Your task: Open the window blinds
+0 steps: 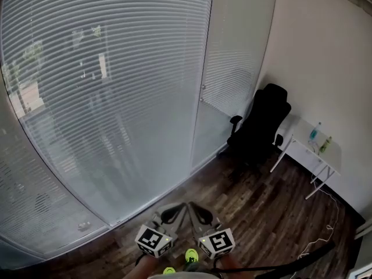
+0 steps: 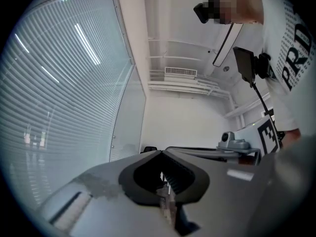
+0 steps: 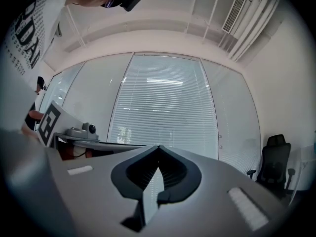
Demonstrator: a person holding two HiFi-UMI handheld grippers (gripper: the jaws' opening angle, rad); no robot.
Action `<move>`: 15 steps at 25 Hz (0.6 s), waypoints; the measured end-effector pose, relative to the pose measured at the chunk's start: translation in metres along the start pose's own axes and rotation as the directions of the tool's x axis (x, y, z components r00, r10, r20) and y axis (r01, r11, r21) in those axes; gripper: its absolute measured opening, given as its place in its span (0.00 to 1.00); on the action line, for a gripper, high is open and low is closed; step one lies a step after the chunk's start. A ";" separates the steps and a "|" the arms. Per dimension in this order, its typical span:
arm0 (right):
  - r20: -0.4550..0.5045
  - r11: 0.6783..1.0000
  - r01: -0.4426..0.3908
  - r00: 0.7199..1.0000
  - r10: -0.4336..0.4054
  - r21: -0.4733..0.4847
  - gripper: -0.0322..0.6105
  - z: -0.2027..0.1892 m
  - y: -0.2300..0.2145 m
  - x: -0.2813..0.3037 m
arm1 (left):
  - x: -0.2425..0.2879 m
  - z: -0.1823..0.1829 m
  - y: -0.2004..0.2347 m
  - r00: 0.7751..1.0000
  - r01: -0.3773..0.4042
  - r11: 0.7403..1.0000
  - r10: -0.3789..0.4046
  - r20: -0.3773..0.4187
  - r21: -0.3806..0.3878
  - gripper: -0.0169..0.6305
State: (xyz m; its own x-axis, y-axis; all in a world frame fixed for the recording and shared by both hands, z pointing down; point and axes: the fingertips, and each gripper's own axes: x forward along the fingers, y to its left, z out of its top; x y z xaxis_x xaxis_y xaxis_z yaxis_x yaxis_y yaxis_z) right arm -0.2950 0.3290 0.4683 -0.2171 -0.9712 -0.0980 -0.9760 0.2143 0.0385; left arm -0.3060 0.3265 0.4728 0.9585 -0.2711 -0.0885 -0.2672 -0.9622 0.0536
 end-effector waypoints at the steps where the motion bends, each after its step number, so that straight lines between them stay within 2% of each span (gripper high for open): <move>1: 0.000 1.000 -0.010 1.000 0.010 0.001 0.06 0.000 -0.012 0.008 | 0.013 0.000 0.008 1.000 -0.008 1.000 0.008 -0.002 0.000 0.01; 10: -0.009 0.997 -0.073 0.997 0.073 -0.001 0.06 0.002 -0.107 0.044 | 0.112 -0.001 0.038 0.999 -0.053 0.999 0.053 -0.011 0.007 0.01; 15: -0.010 0.998 -0.065 0.998 0.065 0.014 0.06 0.000 -0.168 0.069 | 0.175 -0.002 0.060 0.998 -0.050 0.998 0.052 -0.043 0.042 0.01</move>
State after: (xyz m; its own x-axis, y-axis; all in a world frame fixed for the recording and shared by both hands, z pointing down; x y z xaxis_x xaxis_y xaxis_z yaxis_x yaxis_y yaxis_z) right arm -0.1459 0.2255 0.4550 -0.2798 -0.9562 -0.0857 -0.9601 0.2782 0.0303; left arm -0.1545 0.2210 0.4624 0.9467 -0.3193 -0.0430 -0.3189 -0.9476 0.0165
